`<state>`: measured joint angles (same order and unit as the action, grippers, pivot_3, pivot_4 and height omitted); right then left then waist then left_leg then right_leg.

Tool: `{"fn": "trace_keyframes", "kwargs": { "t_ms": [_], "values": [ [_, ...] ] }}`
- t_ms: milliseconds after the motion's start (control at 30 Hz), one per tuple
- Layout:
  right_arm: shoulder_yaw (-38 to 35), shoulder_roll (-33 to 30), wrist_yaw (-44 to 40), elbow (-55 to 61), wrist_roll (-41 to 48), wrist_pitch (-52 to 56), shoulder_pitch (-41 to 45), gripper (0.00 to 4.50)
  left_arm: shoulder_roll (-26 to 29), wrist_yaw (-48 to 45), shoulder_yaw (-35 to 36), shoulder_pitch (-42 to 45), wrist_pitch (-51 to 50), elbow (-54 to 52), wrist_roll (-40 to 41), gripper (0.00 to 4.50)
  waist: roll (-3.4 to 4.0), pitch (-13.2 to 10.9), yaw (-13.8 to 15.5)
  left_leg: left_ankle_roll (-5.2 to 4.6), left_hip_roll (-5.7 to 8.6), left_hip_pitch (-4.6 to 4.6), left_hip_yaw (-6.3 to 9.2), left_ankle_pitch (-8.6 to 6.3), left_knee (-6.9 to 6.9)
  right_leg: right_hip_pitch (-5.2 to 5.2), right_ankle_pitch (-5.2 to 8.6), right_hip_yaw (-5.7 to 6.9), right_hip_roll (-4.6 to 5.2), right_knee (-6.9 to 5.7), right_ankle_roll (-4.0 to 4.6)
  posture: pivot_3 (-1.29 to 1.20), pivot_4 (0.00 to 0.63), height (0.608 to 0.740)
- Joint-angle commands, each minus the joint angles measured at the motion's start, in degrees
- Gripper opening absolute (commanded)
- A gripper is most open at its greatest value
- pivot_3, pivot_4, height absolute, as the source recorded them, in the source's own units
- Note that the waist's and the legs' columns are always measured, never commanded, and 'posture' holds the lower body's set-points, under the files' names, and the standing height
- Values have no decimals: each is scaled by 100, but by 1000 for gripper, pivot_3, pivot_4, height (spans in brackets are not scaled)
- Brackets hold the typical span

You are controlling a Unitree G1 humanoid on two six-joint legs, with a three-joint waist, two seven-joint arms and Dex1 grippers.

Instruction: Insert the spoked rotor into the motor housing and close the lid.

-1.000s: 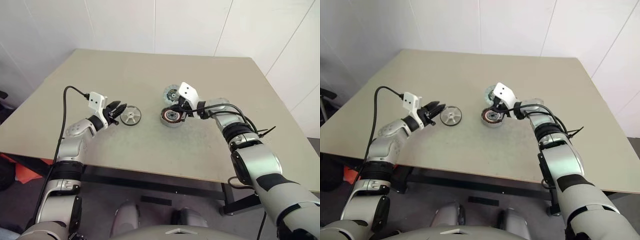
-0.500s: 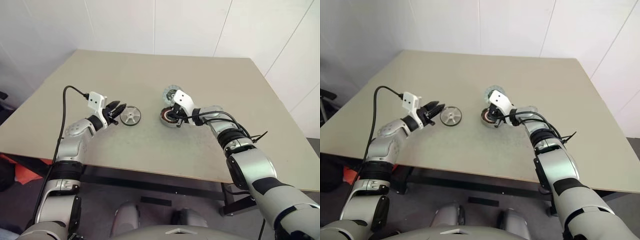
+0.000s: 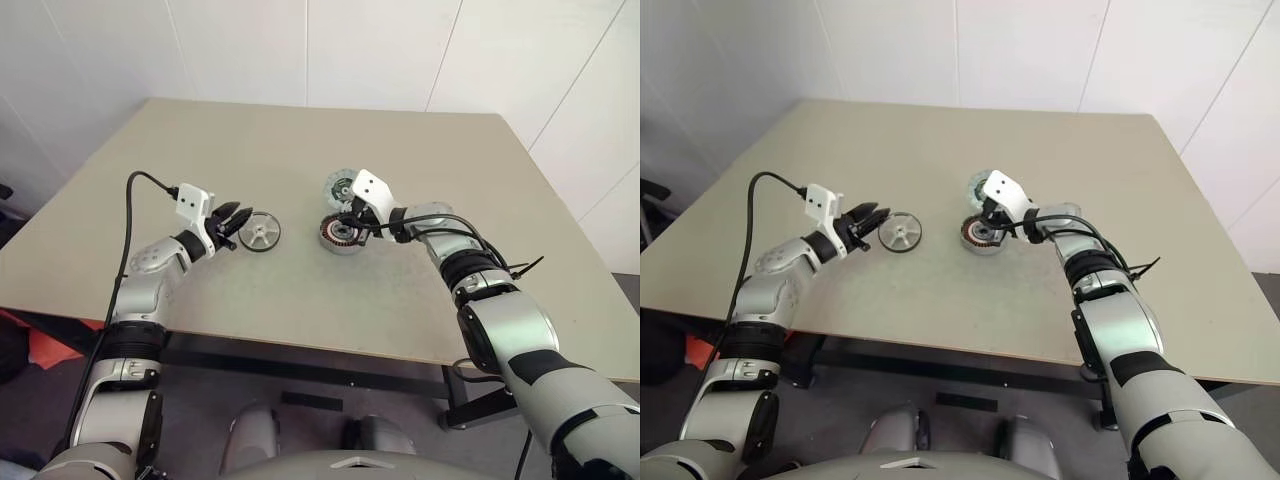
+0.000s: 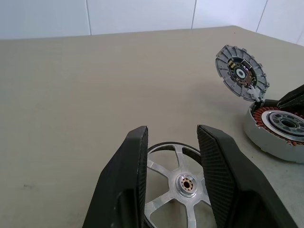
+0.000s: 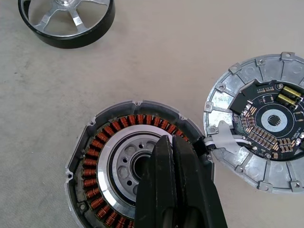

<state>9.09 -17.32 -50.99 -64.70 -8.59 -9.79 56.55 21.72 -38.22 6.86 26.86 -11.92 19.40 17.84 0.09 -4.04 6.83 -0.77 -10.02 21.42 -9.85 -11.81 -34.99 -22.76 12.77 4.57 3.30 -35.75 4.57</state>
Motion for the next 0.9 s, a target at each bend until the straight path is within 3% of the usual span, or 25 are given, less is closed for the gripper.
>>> {"fn": "trace_keyframes", "kwargs": {
  "t_ms": [33,233,533,900],
  "values": [
    [-82,-44,42,72,68,-44,104,29,33,11,61,125,75,-109,11,1694,0,0,0,0,0,0,0,0,0,0,0,0,0,0,0,0,0,740],
    [-95,-63,133,126,60,-68,107,29,-38,145,256,103,-12,-48,172,1694,0,0,-1,0,0,0,0,0,0,0,0,0,0,0,0,0,0,740],
    [-240,-192,187,284,162,-52,229,29,-282,1320,1016,427,-516,981,430,1694,0,0,-58,-1,3,2,0,0,0,0,0,0,1,2,0,0,0,740],
    [-235,-210,185,284,118,-78,193,29,-784,1596,1379,545,-2067,465,1392,1694,-1,-1,-95,-4,1,10,0,-2,-2,-8,0,0,1,2,1,0,0,740]
  ]
}}
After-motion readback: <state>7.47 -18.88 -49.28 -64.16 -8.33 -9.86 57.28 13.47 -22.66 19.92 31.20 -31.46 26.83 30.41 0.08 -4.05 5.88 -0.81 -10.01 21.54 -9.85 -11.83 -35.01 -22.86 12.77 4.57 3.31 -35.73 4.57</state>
